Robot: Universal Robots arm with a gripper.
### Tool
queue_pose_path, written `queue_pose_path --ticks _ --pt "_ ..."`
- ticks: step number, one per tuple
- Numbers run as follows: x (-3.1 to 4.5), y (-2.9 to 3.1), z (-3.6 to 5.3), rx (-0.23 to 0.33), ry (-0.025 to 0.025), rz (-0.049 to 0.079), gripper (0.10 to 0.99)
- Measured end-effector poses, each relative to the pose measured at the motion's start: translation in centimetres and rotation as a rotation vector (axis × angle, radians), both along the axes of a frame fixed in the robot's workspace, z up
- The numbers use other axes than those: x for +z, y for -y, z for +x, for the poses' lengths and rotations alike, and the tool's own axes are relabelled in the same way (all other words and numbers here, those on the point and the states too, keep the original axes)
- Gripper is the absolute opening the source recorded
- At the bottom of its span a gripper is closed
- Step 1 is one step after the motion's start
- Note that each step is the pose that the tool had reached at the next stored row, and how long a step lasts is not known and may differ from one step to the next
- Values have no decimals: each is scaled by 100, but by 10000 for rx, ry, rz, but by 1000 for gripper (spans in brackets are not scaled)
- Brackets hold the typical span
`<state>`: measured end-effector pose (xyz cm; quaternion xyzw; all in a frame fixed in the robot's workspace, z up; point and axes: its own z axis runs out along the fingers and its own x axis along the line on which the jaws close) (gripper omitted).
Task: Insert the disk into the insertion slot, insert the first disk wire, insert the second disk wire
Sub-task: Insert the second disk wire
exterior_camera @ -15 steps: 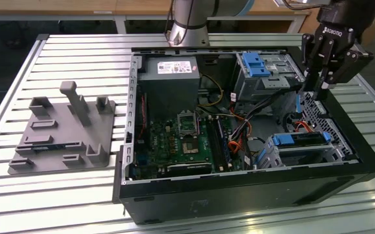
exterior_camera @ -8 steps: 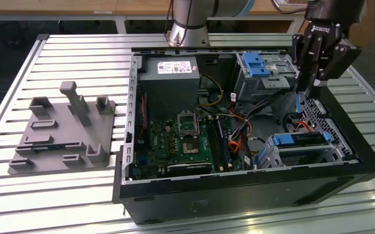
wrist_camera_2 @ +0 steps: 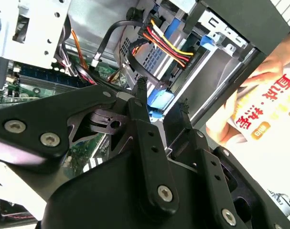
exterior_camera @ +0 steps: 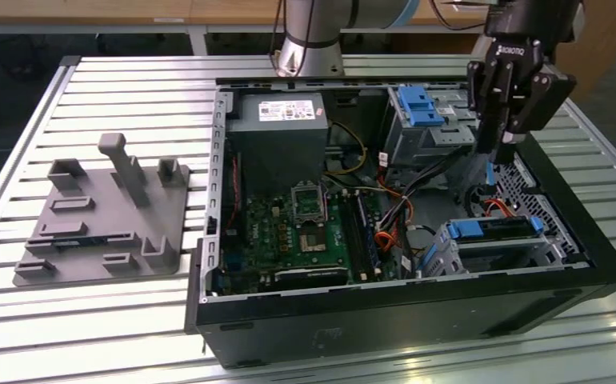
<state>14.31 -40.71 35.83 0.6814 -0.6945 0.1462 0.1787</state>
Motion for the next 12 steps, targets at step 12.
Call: queue_pose_path --ticks 12 --pt "-122 55 -1 246 0 -109 420"
